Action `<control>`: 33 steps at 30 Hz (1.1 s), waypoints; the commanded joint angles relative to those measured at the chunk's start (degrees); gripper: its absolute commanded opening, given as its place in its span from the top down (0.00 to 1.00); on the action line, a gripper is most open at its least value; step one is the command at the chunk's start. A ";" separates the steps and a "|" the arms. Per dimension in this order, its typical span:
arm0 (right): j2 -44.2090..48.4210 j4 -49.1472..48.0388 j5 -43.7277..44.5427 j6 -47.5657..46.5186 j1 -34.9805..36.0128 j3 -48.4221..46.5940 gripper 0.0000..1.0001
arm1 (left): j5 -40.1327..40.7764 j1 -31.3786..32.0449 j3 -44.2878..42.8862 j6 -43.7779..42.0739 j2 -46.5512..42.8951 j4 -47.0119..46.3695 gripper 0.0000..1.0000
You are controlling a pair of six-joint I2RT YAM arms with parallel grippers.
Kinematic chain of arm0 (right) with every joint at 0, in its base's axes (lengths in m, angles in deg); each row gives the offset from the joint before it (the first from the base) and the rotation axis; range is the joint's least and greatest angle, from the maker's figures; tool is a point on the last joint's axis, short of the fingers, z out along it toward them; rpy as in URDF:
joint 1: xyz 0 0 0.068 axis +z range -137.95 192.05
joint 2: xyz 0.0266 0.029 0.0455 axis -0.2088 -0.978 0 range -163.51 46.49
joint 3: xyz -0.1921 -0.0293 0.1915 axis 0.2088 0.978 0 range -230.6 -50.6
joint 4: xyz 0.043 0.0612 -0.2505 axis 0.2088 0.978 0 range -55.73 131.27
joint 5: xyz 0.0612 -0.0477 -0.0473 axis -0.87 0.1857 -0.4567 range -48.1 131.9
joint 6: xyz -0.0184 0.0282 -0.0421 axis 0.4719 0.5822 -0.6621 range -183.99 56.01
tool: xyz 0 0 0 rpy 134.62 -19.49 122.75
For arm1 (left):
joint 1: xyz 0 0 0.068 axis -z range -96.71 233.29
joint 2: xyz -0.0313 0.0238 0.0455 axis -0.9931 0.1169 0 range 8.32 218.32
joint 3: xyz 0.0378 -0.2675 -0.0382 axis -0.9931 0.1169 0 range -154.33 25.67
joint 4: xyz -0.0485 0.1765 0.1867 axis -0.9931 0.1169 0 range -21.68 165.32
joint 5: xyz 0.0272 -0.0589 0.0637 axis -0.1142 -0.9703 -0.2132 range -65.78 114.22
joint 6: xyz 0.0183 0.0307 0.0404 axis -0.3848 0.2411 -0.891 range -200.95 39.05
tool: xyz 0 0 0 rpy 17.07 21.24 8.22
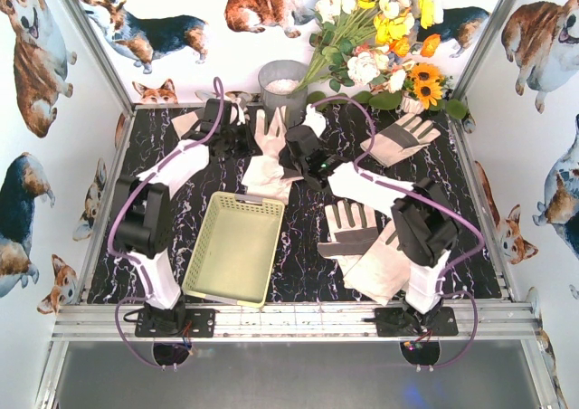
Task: Put the gloves into the storage basket
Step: Pair the glove with the glove.
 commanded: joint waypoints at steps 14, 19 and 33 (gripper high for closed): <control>-12.69 -1.19 0.68 0.96 -2.92 -9.11 1.00 | 1.25 -3.22 -7.45 -3.88 12.00 -3.44 1.00; -14.20 -0.92 1.27 1.19 -2.92 -9.04 1.00 | 0.81 -3.94 -7.88 -3.17 13.52 -2.67 1.00; -15.85 -0.72 -0.55 2.05 -3.10 -7.32 1.00 | 1.35 -3.86 -4.11 2.11 15.07 -3.75 1.00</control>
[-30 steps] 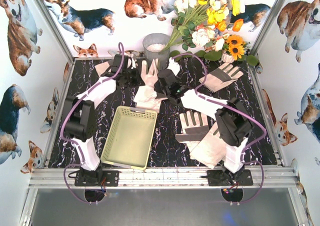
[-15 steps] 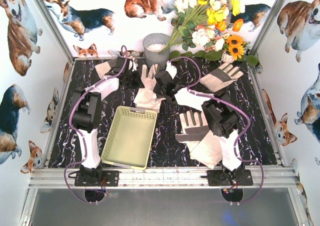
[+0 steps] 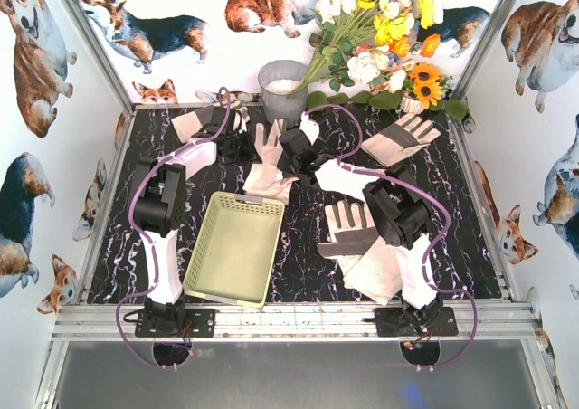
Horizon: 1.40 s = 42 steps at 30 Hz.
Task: Put the gloves into the storage basket
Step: Pair the glove with the glove.
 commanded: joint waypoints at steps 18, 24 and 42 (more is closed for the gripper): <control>-1.72 -0.94 0.63 0.02 -0.54 2.83 1.00 | 3.99 -1.54 2.36 0.90 1.42 1.85 1.00; -2.20 -0.76 0.13 -0.74 -0.54 3.29 1.00 | 3.49 -1.55 1.75 0.47 1.43 2.38 0.86; -3.22 -4.43 -3.40 -2.57 -0.28 3.27 1.00 | 5.85 -1.63 1.38 -1.23 0.31 2.80 1.00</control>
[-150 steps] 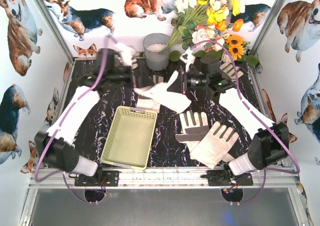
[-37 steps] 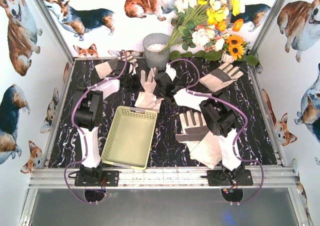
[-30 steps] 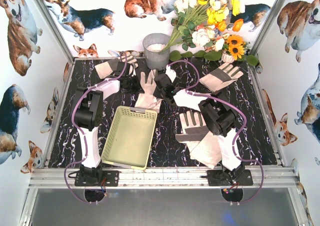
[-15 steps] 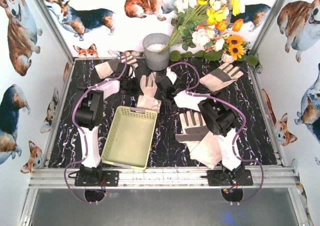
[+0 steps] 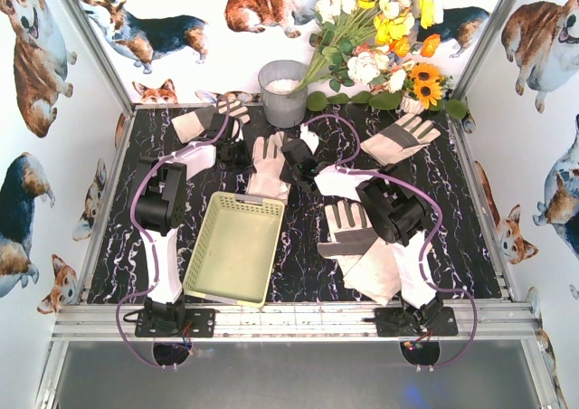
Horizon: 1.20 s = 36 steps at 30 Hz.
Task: Put the gloves into the storage basket
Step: Pair the glove with the glove.
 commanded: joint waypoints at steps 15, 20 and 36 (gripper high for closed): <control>0.69 -7.97 -0.60 -4.02 0.60 0.47 1.00 | 7.58 -1.26 2.09 -2.94 -5.85 -2.90 1.00; 0.09 -7.64 -0.52 -3.93 0.60 0.15 1.00 | 8.14 -1.53 2.22 -3.58 -5.47 -2.46 1.00; -2.65 -4.64 -1.67 -2.97 0.43 -1.99 1.00 | 6.78 -1.88 -2.26 -4.90 -2.77 0.56 0.84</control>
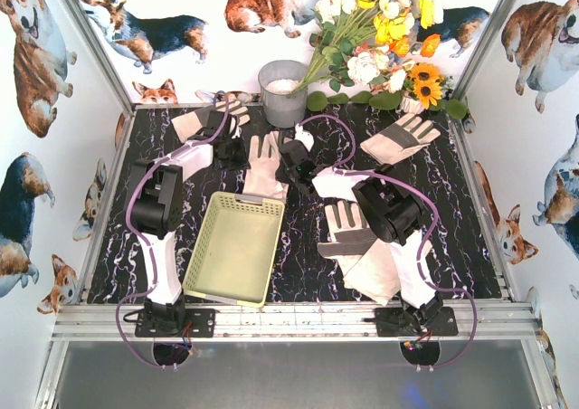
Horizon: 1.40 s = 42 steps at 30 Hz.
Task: Put the gloves into the storage basket
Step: Pair the glove with the glove.
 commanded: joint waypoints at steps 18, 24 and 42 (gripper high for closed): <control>-0.47 1.68 1.75 -1.31 -0.03 -2.34 0.95 | -12.01 -0.07 -5.19 -3.94 6.98 0.89 0.87; 4.15 2.29 4.01 -3.76 -0.40 -0.77 0.57 | -10.07 -0.17 -4.41 -7.60 9.28 5.29 0.88; 10.13 15.76 -0.29 -6.75 -5.22 -5.86 0.37 | -12.68 -0.17 -5.30 -7.40 8.27 4.73 0.85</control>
